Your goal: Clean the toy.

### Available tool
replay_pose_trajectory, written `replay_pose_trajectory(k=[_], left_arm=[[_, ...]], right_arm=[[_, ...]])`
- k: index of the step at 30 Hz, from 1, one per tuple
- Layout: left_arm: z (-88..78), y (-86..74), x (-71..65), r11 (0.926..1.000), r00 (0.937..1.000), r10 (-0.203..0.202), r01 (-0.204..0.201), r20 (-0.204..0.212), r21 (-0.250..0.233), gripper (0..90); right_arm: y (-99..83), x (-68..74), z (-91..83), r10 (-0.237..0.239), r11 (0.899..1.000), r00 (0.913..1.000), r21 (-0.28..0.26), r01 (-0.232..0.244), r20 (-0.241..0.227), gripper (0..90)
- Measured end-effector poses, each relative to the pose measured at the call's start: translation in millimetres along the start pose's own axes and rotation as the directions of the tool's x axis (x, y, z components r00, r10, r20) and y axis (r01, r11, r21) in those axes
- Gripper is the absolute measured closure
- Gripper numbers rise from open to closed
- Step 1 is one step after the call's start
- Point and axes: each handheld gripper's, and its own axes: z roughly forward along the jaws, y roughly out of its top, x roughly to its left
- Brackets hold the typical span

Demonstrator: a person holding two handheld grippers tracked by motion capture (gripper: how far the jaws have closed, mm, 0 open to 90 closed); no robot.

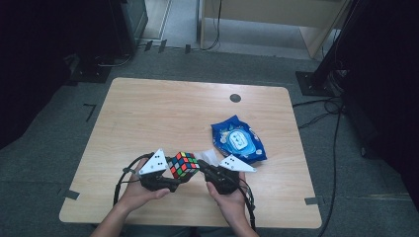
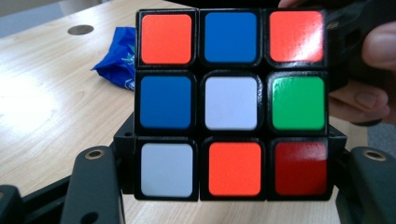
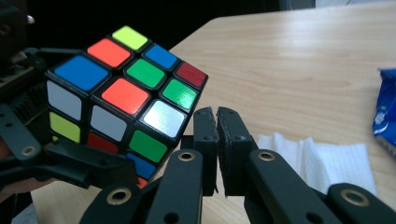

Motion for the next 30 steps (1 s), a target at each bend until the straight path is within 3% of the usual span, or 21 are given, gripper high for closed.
replay_pose_trajectory(k=[9,15,26,29,30], left_arm=[[5.8,-0.9,-3.4,0.9986,0.9997,0.022,-0.022,-0.01,0.049,33.1],[8.6,-1.6,-4.2,0.9977,0.9996,0.025,-0.024,-0.014,0.063,33.1],[6.6,-1.5,-2.1,0.9983,0.9997,0.02,-0.019,-0.016,0.056,32.2],[5.0,-1.0,-2.8,0.9989,0.9995,0.027,-0.026,-0.015,0.04,32.6],[3.8,-0.4,-3.1,0.9991,0.9994,0.03,-0.029,-0.015,0.031,32.8]], right_arm=[[4.3,12.6,-6.3,-0.101,0.994,0.9946,-0.042,0.102,0.025,88.8],[5.0,25.5,-7.0,-0.207,0.977,0.9768,-0.045,0.21,0.053,88.8],[4.2,34.0,-6.7,-0.279,0.959,0.9575,-0.032,0.282,0.072,88.8],[5.9,34.6,-7.8,-0.304,0.951,0.9494,-0.028,0.307,0.078,84.7],[6.8,34.2,-8.9,-0.299,0.953,0.9512,-0.032,0.302,0.077,81.6]])
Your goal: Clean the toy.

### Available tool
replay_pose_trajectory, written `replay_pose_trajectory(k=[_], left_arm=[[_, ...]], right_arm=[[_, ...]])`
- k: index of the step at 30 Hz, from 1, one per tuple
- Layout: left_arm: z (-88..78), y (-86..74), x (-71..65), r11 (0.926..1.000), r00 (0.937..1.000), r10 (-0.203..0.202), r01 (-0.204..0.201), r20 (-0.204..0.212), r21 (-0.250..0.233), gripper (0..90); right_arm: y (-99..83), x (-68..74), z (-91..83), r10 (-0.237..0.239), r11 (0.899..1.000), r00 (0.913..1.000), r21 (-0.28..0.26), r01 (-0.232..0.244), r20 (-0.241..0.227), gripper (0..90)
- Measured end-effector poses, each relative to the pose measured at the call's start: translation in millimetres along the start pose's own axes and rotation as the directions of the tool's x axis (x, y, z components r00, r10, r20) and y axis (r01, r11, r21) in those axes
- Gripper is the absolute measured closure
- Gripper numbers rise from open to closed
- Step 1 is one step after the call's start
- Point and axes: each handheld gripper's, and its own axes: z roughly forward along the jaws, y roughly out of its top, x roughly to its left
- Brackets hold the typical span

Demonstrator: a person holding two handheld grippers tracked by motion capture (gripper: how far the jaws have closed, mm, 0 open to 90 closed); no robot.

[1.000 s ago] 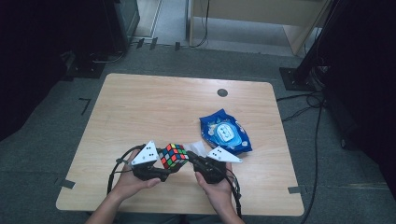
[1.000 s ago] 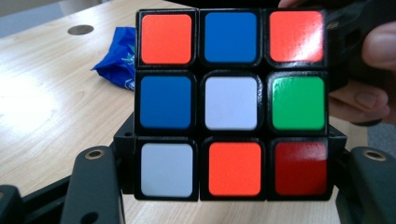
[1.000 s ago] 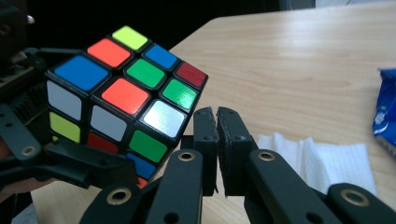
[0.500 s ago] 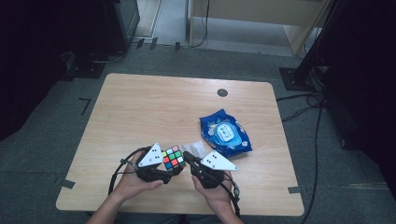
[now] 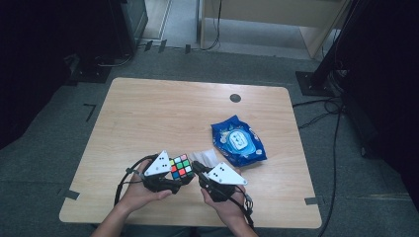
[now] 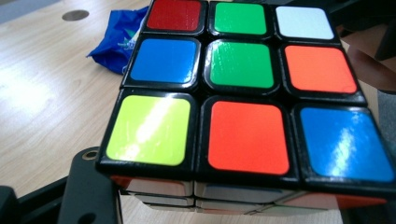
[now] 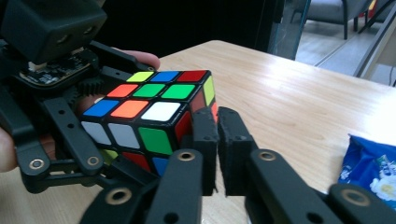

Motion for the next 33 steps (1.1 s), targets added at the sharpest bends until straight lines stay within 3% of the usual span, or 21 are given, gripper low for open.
replay_pose_trajectory(k=[2,4,7,10,12,14,16,20,22,25,27,31,33], left_arm=[[-2.2,0.9,0.3,0.9998,0.9999,-0.001,0.001,-0.013,-0.021,33.1],[-4.3,0.9,1.6,0.9993,0.9994,-0.007,0.006,-0.033,-0.037,33.2],[-5.9,-1.0,4.6,0.9991,0.9981,-0.014,0.012,-0.06,-0.04,33.3],[-4.5,-3.8,8.0,0.999,0.9959,-0.032,0.03,-0.084,-0.035,33.3],[-4.4,-4.7,10.6,0.9979,0.9942,-0.058,0.055,-0.09,-0.034,33.3],[-6.3,-5.0,14.8,0.9948,0.9916,-0.094,0.089,-0.089,-0.049,33.3],[-10.2,-5.4,20.1,0.9889,0.9875,-0.136,0.131,-0.079,-0.07,33.4],[-14.9,-5.3,25.2,0.9787,0.9814,-0.184,0.178,-0.054,-0.102,33.3],[-15.1,-4.5,24.6,0.979,0.9824,-0.182,0.177,-0.042,-0.102,33.3],[-12.7,-3.4,21.3,0.9795,0.9839,-0.178,0.175,-0.02,-0.1,33.3],[-10.0,-2.6,18.7,0.9807,0.9849,-0.172,0.17,-0.016,-0.096,33.2],[-6.6,-1.6,14.7,0.9835,0.9872,-0.159,0.158,-0.005,-0.087,33.3],[-6.5,-1.5,15.0,0.9826,0.9866,-0.163,0.162,0.0,-0.09,33.2]], right_arm=[[1.4,-3.4,-1.9,0.025,0.999,0.9997,-0.024,-0.025,0.005,69.8],[2.0,-10.2,-3.5,0.099,0.994,0.9951,-0.044,-0.099,-0.003,66.2],[1.0,-22.5,-5.7,0.23,0.971,0.9727,-0.064,-0.232,-0.027,59.0],[-0.1,-28.9,-5.0,0.3,0.952,0.9525,-0.051,-0.303,-0.05,55.0],[-1.5,-30.0,-2.3,0.301,0.953,0.9527,-0.029,-0.302,-0.045,55.0],[-4.5,-30.2,2.4,0.282,0.959,0.959,0.01,-0.282,-0.025,55.2],[-10.6,-30.7,8.9,0.275,0.96,0.9611,0.055,-0.274,-0.023,55.7],[-26.5,-26.0,23.3,0.315,0.942,0.9479,0.132,-0.307,-0.045,62.4],[-29.6,-21.4,26.5,0.316,0.944,0.9475,0.121,-0.308,-0.049,67.1],[-29.6,-20.6,28.2,0.362,0.929,0.9279,0.11,-0.352,-0.088,71.1],[-32.0,-20.5,30.7,0.388,0.918,0.9143,0.134,-0.373,-0.116,71.8],[-38.0,-20.8,35.3,0.468,0.881,0.8669,0.163,-0.444,-0.171,73.4],[-38.2,-22.7,34.8,0.484,0.874,0.8578,0.153,-0.462,-0.173,74.7]])
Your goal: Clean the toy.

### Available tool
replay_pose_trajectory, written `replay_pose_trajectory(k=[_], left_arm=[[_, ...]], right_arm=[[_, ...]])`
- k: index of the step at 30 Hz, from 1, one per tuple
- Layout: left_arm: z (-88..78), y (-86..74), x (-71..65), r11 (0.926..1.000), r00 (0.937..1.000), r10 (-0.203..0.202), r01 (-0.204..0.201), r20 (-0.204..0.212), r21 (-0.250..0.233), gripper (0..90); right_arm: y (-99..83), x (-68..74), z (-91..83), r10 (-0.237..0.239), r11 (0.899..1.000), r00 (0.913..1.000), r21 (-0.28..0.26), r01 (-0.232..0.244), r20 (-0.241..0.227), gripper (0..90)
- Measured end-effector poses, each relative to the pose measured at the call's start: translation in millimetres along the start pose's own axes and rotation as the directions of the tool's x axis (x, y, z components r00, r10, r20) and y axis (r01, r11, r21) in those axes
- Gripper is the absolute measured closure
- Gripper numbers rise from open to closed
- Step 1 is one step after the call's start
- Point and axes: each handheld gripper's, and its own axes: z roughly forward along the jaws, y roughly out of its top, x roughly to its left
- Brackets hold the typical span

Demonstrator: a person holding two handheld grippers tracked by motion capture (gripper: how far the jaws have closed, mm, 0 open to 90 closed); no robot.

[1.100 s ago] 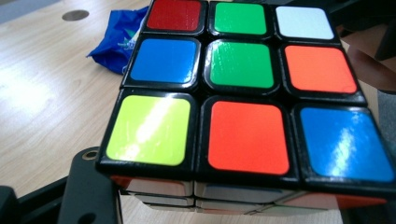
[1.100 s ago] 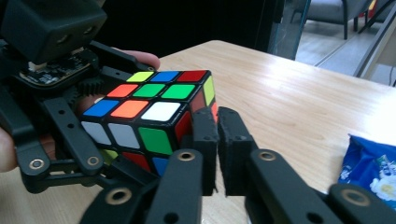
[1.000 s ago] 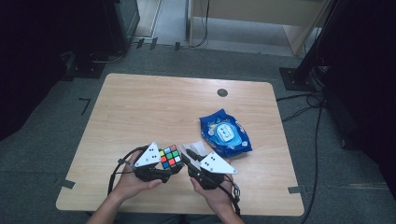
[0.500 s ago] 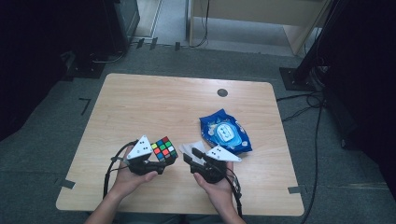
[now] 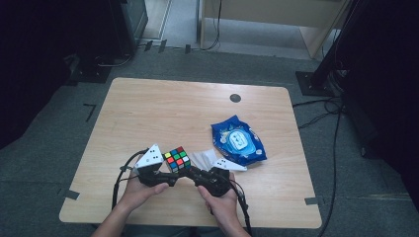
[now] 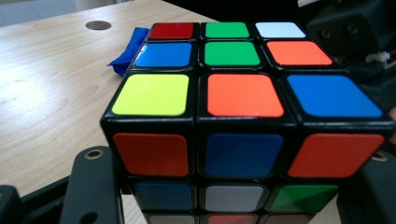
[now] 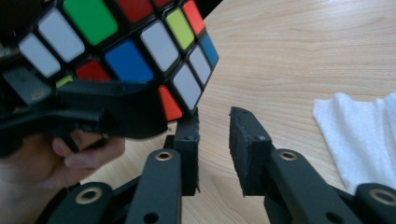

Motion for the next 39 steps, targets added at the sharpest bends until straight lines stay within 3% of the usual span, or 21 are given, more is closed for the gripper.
replay_pose_trajectory(k=[6,12,19,24,27,31,33,34,35,37,39], left_arm=[[3.1,-0.2,0.3,0.9994,0.9999,-0.002,0.001,0.012,0.036,33.1],[6.3,-0.8,0.3,0.9977,0.9997,-0.008,0.006,0.025,0.068,33.0],[5.1,0.0,1.7,0.9975,0.9989,-0.025,0.022,0.04,0.067,32.4],[4.1,0.8,-0.7,0.9972,0.9985,0.01,-0.014,0.053,0.074,33.3],[3.1,1.2,-0.5,0.9982,0.9989,0.001,-0.004,0.047,0.06,33.3],[-2.0,2.7,5.5,0.9984,0.9977,-0.051,0.05,0.045,0.027,33.5],[-4.5,3.6,9.8,0.9962,0.9959,-0.085,0.084,0.031,0.02,33.5],[-5.6,3.8,11.8,0.9946,0.9943,-0.102,0.102,0.03,0.019,33.5],[-6.3,3.8,13.3,0.9926,0.9923,-0.12,0.12,0.03,0.016,33.6],[-6.8,4.1,14.7,0.9901,0.99,-0.14,0.14,0.021,0.016,33.6],[-6.5,4.8,14.7,0.9878,0.9877,-0.155,0.155,0.017,0.015,33.5]], right_arm=[[2.9,-7.8,-6.6,0.034,0.999,0.9994,-0.043,-0.033,0.003,76.4],[1.6,-12.3,-5.4,0.046,0.999,0.9989,-0.027,-0.046,0.011,76.3],[-0.2,-12.6,-3.3,0.036,0.999,0.9993,-0.013,-0.036,0.003,76.5],[-1.1,-13.7,-2.2,0.046,0.999,0.9989,-0.008,-0.046,-0.013,76.7],[-1.1,-13.4,-2.2,0.042,0.999,0.999,-0.015,-0.042,-0.015,76.6],[-0.1,-10.8,-3.7,-0.004,0.999,0.9998,-0.037,0.003,-0.019,69.6],[-0.8,-6.2,-2.8,-0.072,0.997,0.9974,-0.041,0.071,-0.009,61.1],[-2.0,-2.1,-1.9,-0.129,0.99,0.9916,-0.049,0.129,0.003,56.6],[-3.2,2.4,-0.3,-0.2,0.978,0.9795,-0.055,0.201,0.023,52.5],[-5.9,12.4,2.7,-0.322,0.943,0.9447,-0.061,0.326,0.061,43.7],[-8.3,21.5,4.7,-0.395,0.913,0.9132,-0.068,0.402,0.102,35.5]])
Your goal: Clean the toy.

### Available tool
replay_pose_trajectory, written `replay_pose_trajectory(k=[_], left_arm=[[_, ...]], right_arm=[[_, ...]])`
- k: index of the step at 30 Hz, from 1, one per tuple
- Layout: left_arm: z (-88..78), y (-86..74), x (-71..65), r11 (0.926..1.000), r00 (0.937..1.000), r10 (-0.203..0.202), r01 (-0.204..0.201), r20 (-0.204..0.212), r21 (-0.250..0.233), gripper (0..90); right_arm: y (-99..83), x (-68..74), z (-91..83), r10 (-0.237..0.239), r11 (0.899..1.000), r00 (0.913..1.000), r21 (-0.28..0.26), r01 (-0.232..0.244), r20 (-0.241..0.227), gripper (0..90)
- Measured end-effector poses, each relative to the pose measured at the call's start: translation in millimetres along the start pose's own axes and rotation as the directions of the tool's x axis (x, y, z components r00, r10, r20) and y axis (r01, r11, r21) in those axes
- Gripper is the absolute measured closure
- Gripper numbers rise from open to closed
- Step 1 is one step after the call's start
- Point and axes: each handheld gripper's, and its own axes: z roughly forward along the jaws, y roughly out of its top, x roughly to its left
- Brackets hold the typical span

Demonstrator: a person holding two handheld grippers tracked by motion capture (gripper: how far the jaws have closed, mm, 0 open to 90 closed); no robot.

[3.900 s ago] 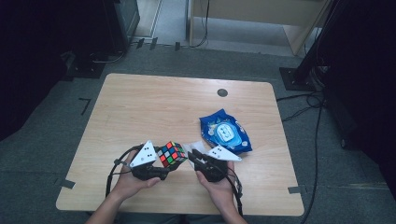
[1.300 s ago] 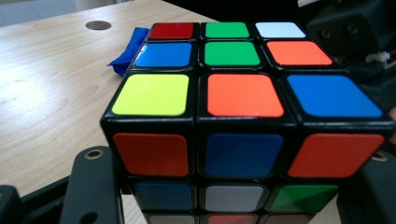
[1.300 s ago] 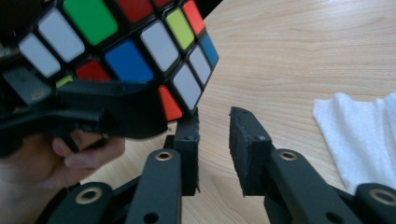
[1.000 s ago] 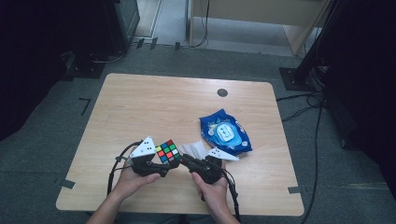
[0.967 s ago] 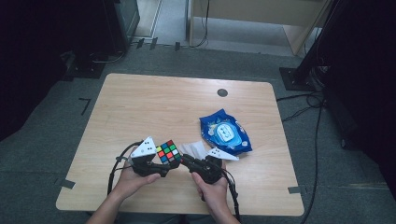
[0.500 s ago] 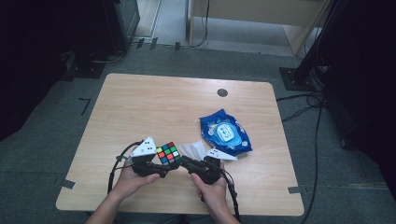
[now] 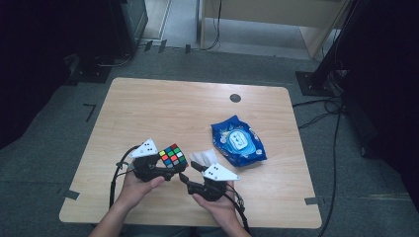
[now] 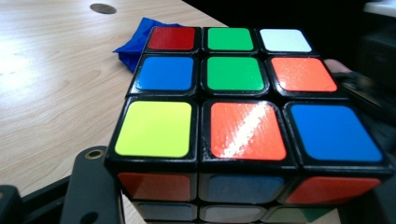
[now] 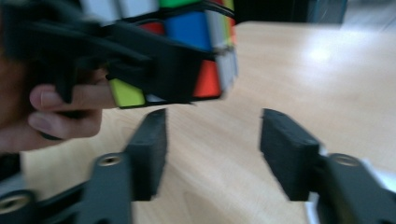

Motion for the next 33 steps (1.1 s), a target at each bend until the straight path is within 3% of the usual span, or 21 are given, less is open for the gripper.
replay_pose_trajectory(k=[3,7,11,14,17,22,24,26,28,30,32,33], left_arm=[[-0.3,1.5,-0.8,0.9996,0.9995,-0.028,0.028,0.012,-0.005,33.6],[0.2,2.9,-2.5,0.9992,0.9992,-0.04,0.04,-0.002,0.004,33.5],[4.8,2.1,-5.2,0.9988,0.999,-0.045,0.044,0.006,0.021,33.5],[9.8,1.5,-9.4,0.9986,0.9993,-0.034,0.033,0.017,0.041,33.4],[11.6,1.6,-10.9,0.9978,0.9999,-0.014,0.014,-0.008,0.064,33.2],[8.2,4.3,-7.6,0.9958,0.9995,-0.015,0.012,0.029,0.091,32.4],[7.5,5.5,-7.1,0.9943,0.9992,-0.016,0.012,0.036,0.105,32.2],[7.5,6.2,-7.1,0.9923,0.999,-0.016,0.011,0.041,0.124,31.5],[7.9,6.5,-6.8,0.9904,0.999,-0.014,0.008,0.042,0.138,31.6],[8.6,6.8,-5.5,0.9868,0.9987,-0.02,0.012,0.047,0.162,31.7],[9.0,6.1,-4.3,0.9836,0.9983,-0.027,0.018,0.051,0.18,32.1],[8.9,5.7,-4.0,0.9831,0.9984,-0.022,0.012,0.052,0.182,32.8]], right_arm=[[1.6,9.0,0.9,-0.047,0.999,0.9984,-0.012,0.047,0.033,26.2],[2.8,14.0,2.1,-0.045,0.999,0.9988,-0.02,0.046,0.016,21.8],[4.4,16.8,2.1,-0.061,0.997,0.9976,-0.041,0.063,0.032,23.0],[3.5,18.0,2.7,-0.088,0.995,0.9953,-0.045,0.089,0.04,30.0],[1.9,19.2,2.7,-0.143,0.989,0.9873,-0.039,0.146,0.069,32.6],[3.0,16.6,0.2,-0.242,0.97,0.9682,-0.021,0.244,0.065,33.8],[4.0,13.2,-0.8,-0.292,0.956,0.9551,-0.015,0.293,0.05,33.8],[4.0,10.8,-1.7,-0.355,0.935,0.9344,-0.002,0.355,0.033,33.8],[2.6,11.4,-2.4,-0.425,0.905,0.9043,0.015,0.425,0.036,33.9],[0.8,12.7,-2.0,-0.512,0.859,0.8576,0.036,0.511,0.05,33.8],[-0.8,14.5,-1.7,-0.555,0.831,0.8294,0.053,0.553,0.06,33.9],[-1.5,15.0,-1.3,-0.568,0.823,0.8209,0.058,0.565,0.064,33.8]])
